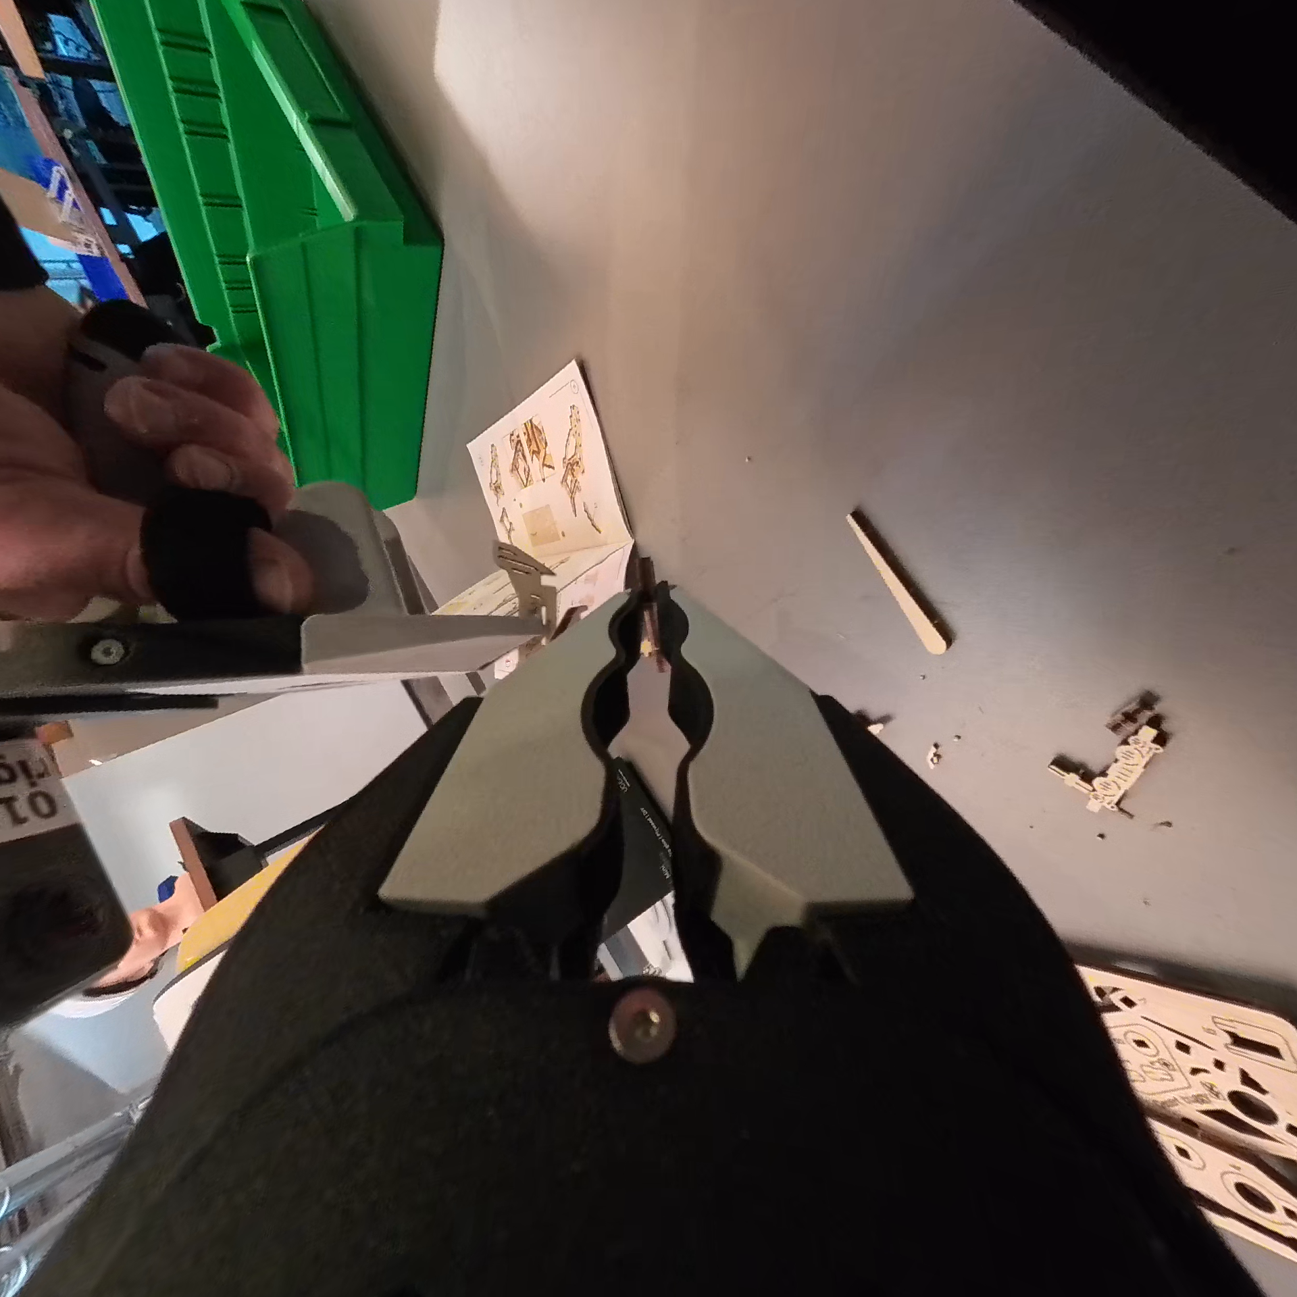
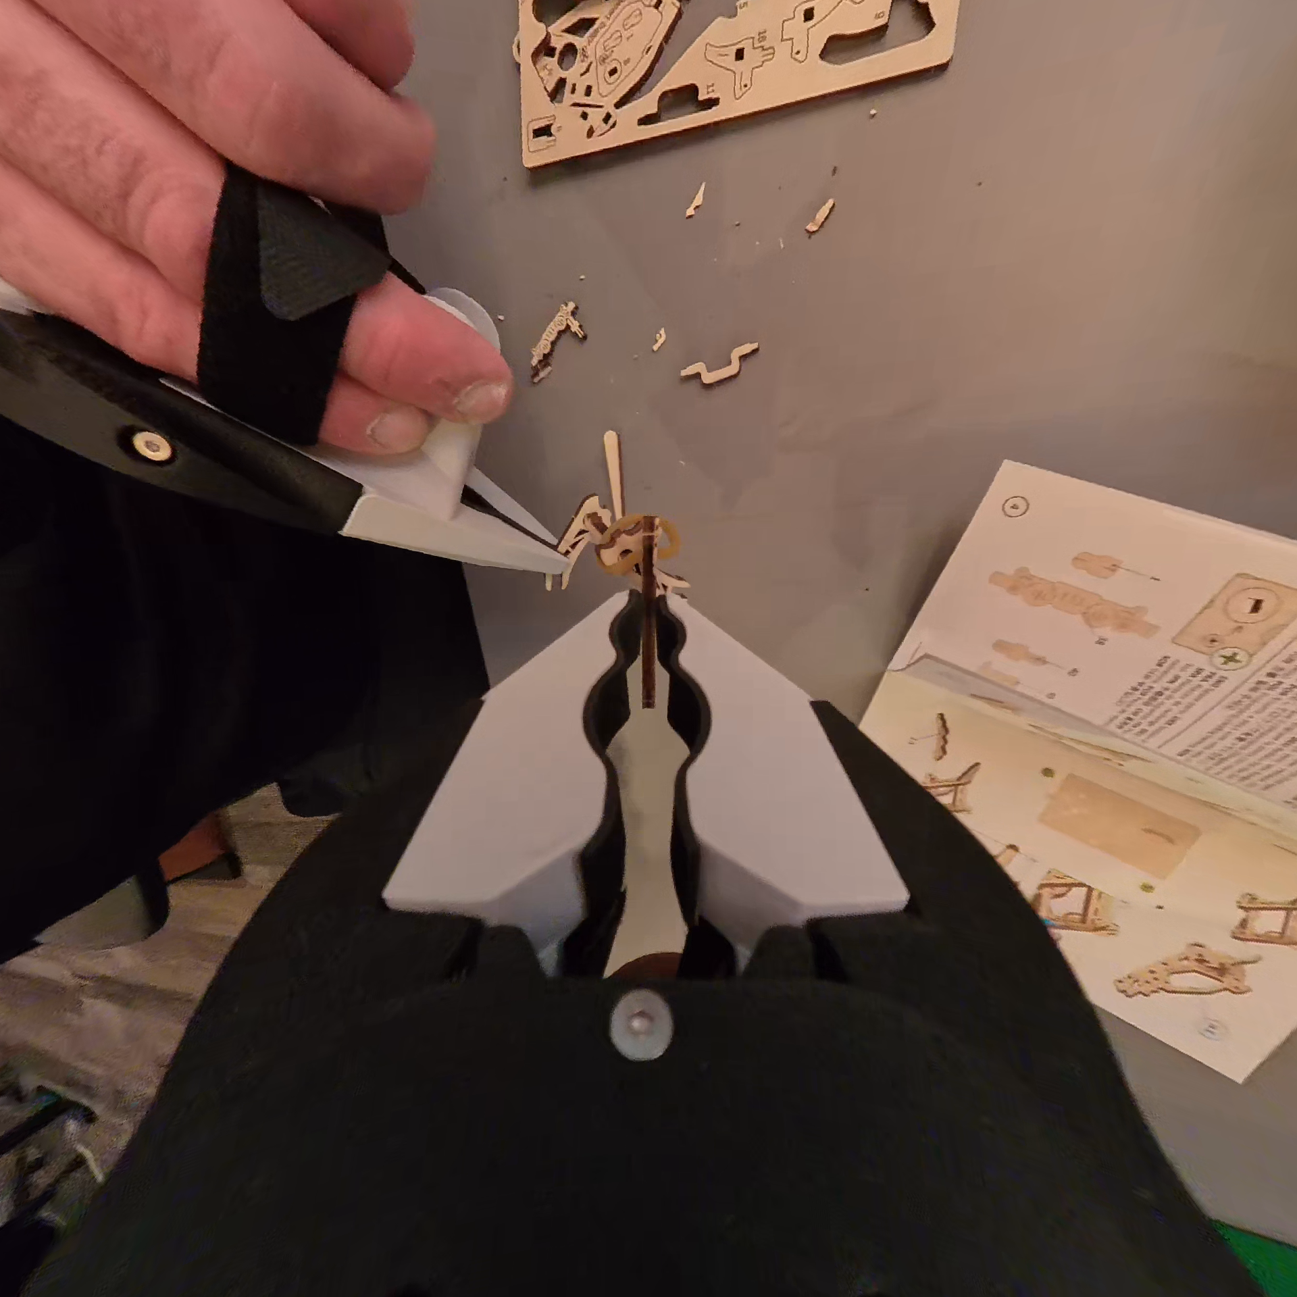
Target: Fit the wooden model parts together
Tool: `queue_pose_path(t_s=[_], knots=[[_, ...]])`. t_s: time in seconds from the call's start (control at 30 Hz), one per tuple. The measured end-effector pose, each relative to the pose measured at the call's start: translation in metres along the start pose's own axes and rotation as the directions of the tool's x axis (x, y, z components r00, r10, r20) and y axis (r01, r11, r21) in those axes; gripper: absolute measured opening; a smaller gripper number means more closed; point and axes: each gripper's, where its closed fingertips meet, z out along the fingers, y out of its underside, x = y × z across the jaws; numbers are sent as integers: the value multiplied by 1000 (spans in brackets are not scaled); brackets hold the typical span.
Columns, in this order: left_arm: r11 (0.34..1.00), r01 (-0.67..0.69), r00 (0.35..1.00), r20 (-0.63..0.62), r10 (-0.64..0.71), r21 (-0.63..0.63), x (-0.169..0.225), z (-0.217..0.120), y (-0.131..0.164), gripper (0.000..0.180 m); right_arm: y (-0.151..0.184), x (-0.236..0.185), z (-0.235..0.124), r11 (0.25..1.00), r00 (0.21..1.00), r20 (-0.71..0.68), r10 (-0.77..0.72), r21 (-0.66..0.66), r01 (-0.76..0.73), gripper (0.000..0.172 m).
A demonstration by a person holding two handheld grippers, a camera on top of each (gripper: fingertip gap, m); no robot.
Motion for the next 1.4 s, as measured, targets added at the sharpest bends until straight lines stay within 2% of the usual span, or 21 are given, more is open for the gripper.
queue_pose_path(t_s=[0.03, 0.47, 0.97, 1.4], knots=[[1000, 2, 1000, 1, -2, 3, 0, 0, 0, 2, 1, -1, 0, 1000, 1000, 15, 16, -1, -16, 1], [999, 51, 998, 39, -52, 11, 1, -5, 4, 2, 3, -1, 2, 987, 986, 99, 135, 77, -143, 0], [987, 151, 985, 78, -155, 54, 6, -5, 3, 1, 0, -2, 9, 961, 983, 94, 160, 213, -177, 1], [969, 238, 959, 142, -246, 67, 19, 6, 6, 2, -7, 4, 26, 914, 970, 156, 186, 334, -228, 1]])
